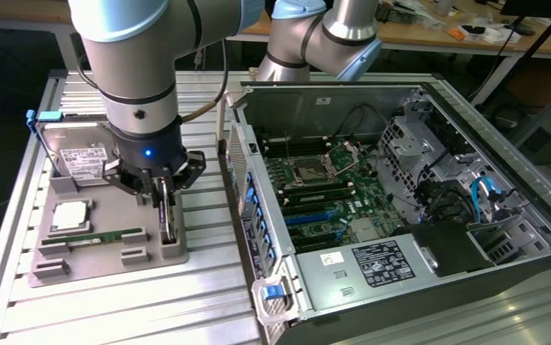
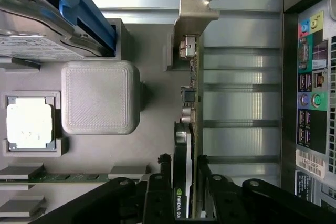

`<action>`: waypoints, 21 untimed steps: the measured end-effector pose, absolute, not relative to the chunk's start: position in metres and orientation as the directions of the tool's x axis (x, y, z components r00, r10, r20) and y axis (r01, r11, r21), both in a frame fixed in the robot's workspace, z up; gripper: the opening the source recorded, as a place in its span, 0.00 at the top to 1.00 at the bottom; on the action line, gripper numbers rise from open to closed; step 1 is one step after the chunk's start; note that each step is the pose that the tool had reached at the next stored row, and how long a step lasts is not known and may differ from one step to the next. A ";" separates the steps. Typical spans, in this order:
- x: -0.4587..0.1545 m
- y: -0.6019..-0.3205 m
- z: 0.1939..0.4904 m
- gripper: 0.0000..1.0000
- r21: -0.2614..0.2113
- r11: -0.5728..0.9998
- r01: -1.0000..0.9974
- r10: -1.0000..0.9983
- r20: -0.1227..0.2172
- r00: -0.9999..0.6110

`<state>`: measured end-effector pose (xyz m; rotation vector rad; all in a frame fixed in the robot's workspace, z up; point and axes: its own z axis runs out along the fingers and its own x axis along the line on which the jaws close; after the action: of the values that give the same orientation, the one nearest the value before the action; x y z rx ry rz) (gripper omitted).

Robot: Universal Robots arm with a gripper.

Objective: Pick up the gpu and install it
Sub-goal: 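Pick up the gpu and move the gpu toward the slot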

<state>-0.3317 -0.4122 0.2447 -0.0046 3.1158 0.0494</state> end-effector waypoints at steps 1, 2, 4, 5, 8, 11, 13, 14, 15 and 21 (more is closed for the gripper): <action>-0.332 -0.412 0.245 0.73 0.032 0.999 -0.003 -0.003 -0.025 -1.000; -0.332 -0.412 0.245 0.73 0.032 0.999 -0.003 -0.003 -0.025 -1.000; -0.332 -0.412 0.245 0.73 0.032 0.999 -0.003 -0.003 -0.025 -1.000; -0.332 -0.412 0.245 0.73 0.032 0.999 -0.003 -0.003 -0.025 -1.000; -0.332 -0.412 0.245 0.73 0.032 0.999 -0.003 -0.003 -0.026 -1.000; -0.332 -0.412 0.248 0.73 0.032 0.999 -0.003 -0.003 -0.026 -1.000; -0.332 -0.412 0.249 0.73 0.032 0.999 -0.003 -0.003 -0.026 -1.000; -0.332 -0.412 0.250 0.73 0.032 0.999 -0.003 -0.003 -0.026 -1.000; -0.332 -0.412 0.251 0.73 0.032 0.999 -0.003 -0.003 -0.026 -1.000; -0.332 -0.412 0.255 0.73 0.032 0.999 -0.003 -0.003 -0.026 -1.000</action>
<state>-0.3317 -0.4122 0.2552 -0.0046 3.1155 0.0495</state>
